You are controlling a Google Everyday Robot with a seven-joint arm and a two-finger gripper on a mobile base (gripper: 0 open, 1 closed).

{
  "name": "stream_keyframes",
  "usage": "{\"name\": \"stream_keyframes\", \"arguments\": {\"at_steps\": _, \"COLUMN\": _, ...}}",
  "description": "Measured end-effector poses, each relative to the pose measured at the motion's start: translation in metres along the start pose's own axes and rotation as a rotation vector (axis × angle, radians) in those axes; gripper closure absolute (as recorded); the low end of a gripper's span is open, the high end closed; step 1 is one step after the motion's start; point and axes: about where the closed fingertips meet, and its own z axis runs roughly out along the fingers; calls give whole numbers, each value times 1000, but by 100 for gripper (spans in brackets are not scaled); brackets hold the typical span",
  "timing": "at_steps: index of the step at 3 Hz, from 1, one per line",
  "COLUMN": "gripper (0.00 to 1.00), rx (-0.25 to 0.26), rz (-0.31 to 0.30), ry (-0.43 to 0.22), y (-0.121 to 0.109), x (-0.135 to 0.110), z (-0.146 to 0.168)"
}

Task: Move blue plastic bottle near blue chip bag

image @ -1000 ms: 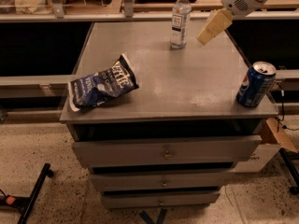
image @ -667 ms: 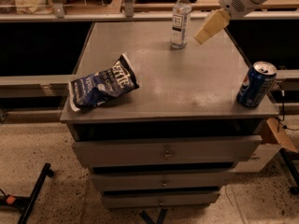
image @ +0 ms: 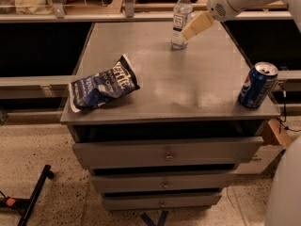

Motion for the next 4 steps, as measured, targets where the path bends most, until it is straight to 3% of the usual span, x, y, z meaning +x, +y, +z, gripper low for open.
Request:
{"name": "stream_keyframes", "arguments": {"at_steps": 1, "gripper": 0, "rx": 67, "rz": 89, "ry": -32, "y": -14, "x": -5, "z": 25}}
{"name": "stream_keyframes", "arguments": {"at_steps": 2, "gripper": 0, "rx": 104, "rz": 159, "ry": -109, "y": -26, "x": -11, "z": 48}}
{"name": "stream_keyframes", "arguments": {"at_steps": 4, "gripper": 0, "rx": 156, "rz": 220, "ry": -271, "y": -46, "x": -29, "z": 94}}
